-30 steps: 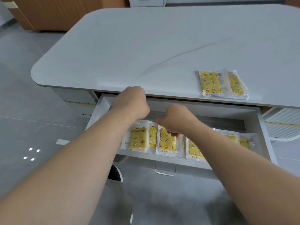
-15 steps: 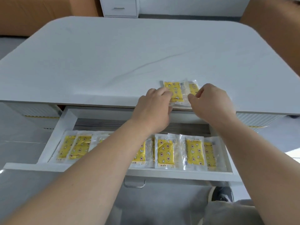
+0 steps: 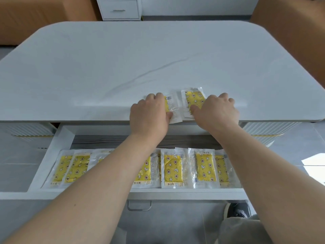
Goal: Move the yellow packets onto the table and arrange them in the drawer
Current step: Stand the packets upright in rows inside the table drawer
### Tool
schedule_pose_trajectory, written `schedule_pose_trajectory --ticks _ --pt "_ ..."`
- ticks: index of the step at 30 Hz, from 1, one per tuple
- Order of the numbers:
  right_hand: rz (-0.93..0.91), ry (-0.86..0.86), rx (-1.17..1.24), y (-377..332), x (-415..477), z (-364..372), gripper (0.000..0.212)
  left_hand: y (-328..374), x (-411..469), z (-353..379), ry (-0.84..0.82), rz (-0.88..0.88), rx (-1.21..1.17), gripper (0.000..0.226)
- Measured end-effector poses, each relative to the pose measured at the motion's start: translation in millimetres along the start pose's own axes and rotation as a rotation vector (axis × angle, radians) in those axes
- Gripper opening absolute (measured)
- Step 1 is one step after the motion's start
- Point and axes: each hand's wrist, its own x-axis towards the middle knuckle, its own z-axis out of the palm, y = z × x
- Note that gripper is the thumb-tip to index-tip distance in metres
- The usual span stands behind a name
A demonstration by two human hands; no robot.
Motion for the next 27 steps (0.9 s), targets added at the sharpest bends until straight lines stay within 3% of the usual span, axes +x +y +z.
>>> schedule_pose_trajectory --ticks 5,9,14,21,23,27 --pt "0.017 -0.027 0.074 0.7 2.8 -1.0 0.059 -2.8 7.3 -7.4 -0.106 -0.197 -0.006 0.058" --pt "0.045 -0.038 0.216 1.5 3.1 -4.3 0.061 -3.8 8.7 -7.3 -0.145 -0.248 -0.130 0.059" --pt "0.070 -0.047 0.375 -2.7 3.9 -3.2 0.049 -3.1 10.5 -7.0 -0.132 -0.284 -0.261 0.063" --pt "0.046 -0.041 0.537 -1.6 0.2 -2.9 0.040 -4.4 6.0 -9.3 -0.180 -0.257 -0.475 0.030" --pt "0.040 -0.038 0.560 -1.7 -2.2 -4.7 0.040 -3.9 4.3 -9.6 -0.147 -0.248 -0.498 0.010" --pt "0.034 -0.006 0.586 -0.7 -3.8 -5.8 0.044 -4.2 -1.5 -13.9 -0.152 -0.256 -0.600 0.027"
